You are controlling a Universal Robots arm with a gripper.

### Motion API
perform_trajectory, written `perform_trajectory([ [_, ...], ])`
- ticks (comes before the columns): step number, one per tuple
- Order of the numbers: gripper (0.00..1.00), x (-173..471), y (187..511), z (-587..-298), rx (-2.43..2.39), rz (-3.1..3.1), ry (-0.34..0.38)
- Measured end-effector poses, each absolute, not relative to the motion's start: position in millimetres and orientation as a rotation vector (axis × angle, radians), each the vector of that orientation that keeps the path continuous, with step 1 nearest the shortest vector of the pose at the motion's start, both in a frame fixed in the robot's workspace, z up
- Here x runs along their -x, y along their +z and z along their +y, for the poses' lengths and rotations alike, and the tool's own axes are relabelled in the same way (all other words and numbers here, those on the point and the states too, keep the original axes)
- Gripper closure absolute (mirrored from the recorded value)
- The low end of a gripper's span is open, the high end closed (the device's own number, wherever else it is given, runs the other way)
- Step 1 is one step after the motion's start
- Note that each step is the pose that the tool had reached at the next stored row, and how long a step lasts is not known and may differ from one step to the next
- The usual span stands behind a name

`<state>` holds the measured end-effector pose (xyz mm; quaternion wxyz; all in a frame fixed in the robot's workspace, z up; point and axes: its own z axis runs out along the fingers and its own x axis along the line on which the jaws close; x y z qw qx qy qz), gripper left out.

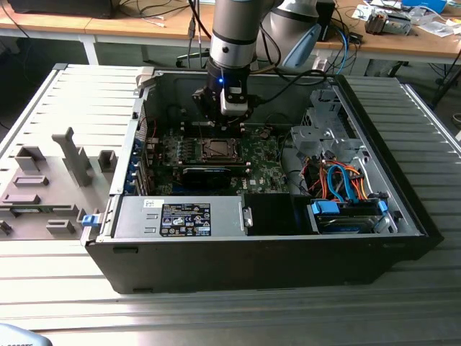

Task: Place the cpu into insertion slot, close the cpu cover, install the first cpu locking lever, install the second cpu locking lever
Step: 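Install the first cpu locking lever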

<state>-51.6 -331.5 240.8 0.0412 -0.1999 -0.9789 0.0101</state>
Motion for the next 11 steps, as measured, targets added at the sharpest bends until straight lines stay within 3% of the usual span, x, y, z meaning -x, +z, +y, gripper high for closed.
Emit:
perform_trajectory([
  [11,0.89,51.6,240.9,-331.5,0.576,-3.004,0.032],
])
